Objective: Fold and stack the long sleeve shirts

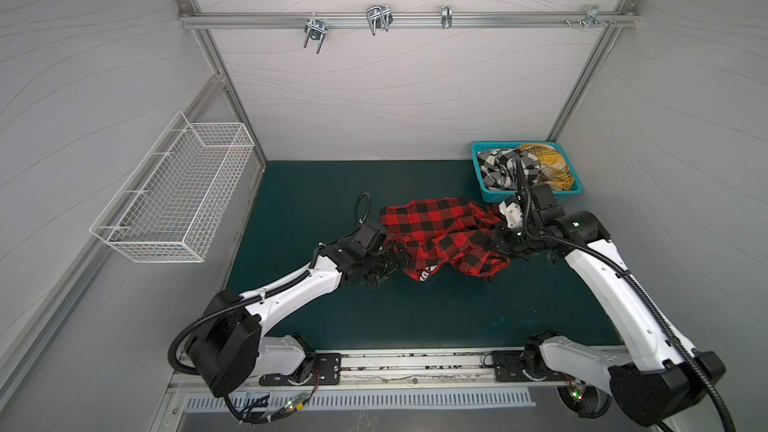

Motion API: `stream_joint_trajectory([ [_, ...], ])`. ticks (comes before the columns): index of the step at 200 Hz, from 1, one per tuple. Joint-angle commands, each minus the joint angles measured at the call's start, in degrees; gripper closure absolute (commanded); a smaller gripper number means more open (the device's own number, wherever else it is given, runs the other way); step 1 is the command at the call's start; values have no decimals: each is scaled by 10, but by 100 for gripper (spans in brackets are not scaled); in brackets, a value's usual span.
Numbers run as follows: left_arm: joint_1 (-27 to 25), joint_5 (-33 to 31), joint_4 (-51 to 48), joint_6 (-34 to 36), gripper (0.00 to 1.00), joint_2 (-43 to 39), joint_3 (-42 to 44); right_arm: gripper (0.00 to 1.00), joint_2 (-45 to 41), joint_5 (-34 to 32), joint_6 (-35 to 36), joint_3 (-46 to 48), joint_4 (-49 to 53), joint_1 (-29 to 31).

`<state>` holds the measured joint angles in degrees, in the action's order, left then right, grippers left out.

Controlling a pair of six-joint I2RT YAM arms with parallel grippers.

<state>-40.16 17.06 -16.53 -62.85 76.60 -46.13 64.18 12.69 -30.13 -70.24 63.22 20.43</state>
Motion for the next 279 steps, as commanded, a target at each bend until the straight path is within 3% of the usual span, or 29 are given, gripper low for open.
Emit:
stream_joint_trajectory([
  [1, -9, 32, 133, -77, 0, 31, 7, 100, -14, 2, -2, 3, 16, -3],
  [41, -10, 26, 179, -107, 1, 83, -4, 100, -14, 2, -1, 2, 16, -3],
  [54, -6, 25, 180, -102, 7, 104, -24, 100, -16, -1, -1, 4, 14, -3],
  [70, 1, 34, 168, -88, 31, 124, -53, 100, -18, -4, 0, 9, 14, -8],
  [103, 6, -30, 37, -11, 100, 85, -122, 100, -20, -26, 9, 29, 21, -15],
  [108, 5, -40, 15, 1, 100, 78, -133, 99, -21, -29, 10, 32, 21, -15],
  [124, 6, -48, -20, 21, 100, 64, -153, 70, -28, -62, 14, 41, 32, -12],
  [135, 6, -42, -30, 29, 100, 58, -163, 58, -37, -96, 24, 39, 42, 3],
  [162, 5, -12, -42, 35, 100, 56, -182, 39, -73, -214, 48, 34, 49, 125],
  [176, 4, -4, -61, 49, 100, 56, -204, 22, -73, -230, 47, 32, 50, 172],
  [186, 2, -3, -84, 67, 100, 57, -226, 16, -66, -232, 45, 28, 45, 205],
  [221, 1, 0, -130, 95, 100, 53, -269, 12, -6, -327, 23, -11, 56, 306],
  [240, 1, 6, -137, 95, 100, 47, -278, 8, 19, -398, -35, -41, 132, 301],
  [254, 1, 8, -136, 94, 100, 43, -280, 8, 0, -376, -43, -35, 142, 270],
  [279, 1, 12, -150, 94, 100, 46, -294, 8, -67, -273, -25, -7, 115, 220],
])
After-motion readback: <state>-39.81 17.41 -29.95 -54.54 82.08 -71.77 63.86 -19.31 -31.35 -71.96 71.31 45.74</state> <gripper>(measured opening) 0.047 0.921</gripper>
